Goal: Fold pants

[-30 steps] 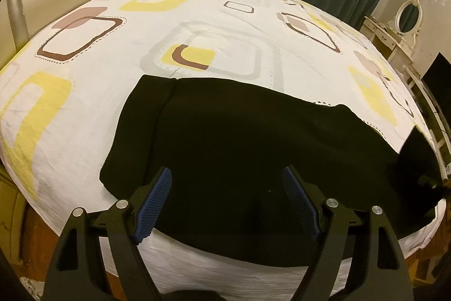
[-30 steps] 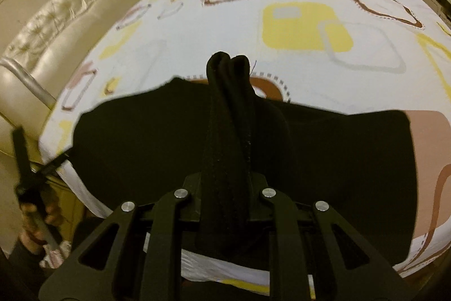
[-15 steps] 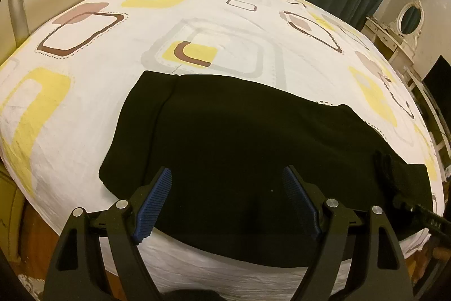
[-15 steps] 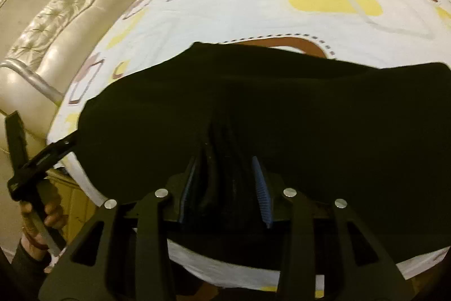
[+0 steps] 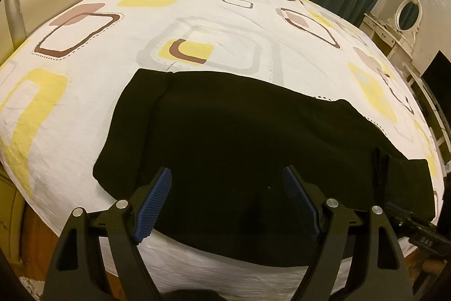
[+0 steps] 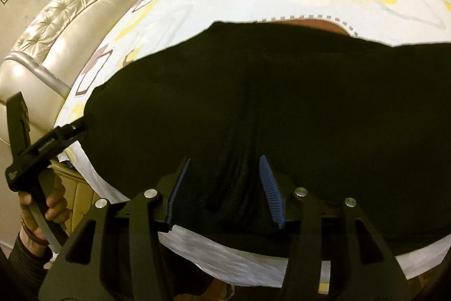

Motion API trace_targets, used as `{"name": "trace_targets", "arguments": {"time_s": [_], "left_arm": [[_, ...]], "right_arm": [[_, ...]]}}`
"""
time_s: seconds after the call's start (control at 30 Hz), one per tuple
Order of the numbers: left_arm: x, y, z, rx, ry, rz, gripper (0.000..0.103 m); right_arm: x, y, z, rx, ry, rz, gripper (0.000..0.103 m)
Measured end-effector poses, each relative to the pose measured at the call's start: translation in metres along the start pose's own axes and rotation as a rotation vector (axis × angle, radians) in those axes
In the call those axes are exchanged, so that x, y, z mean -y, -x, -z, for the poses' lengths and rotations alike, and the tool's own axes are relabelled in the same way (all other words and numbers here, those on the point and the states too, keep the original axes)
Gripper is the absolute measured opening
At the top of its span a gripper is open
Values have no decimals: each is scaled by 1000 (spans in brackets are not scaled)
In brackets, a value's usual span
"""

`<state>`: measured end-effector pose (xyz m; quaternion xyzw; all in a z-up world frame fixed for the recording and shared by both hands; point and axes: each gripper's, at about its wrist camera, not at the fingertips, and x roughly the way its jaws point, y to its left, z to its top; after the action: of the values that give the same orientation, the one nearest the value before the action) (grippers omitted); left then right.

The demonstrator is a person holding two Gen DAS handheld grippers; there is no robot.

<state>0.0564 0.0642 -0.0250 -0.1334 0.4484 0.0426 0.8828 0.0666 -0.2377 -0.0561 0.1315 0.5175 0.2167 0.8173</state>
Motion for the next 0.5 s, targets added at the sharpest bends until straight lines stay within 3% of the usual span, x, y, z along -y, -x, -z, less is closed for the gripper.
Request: {"name": "trace_targets", "arguments": {"time_s": [0.07, 0.13, 0.2, 0.3, 0.37, 0.5], "left_arm": [[2, 0, 1, -2, -6, 2, 80], [3, 1, 2, 0, -17, 3, 80], [5, 2, 2, 5, -27, 3, 80], [6, 3, 2, 9, -29, 7, 80], [8, 2, 2, 5, -26, 11, 80], [11, 0, 3, -5, -25, 19, 80]], "right_arm": [[-2, -1, -1, 1, 11, -26, 65], [-6, 10, -7, -1, 30, -57, 65], [-1, 29, -13, 14, 11, -157, 65], [29, 79, -28, 107, -37, -201, 66], [66, 116, -39, 192, -92, -182, 69], [170, 161, -50, 302, -307, -28, 69]]}}
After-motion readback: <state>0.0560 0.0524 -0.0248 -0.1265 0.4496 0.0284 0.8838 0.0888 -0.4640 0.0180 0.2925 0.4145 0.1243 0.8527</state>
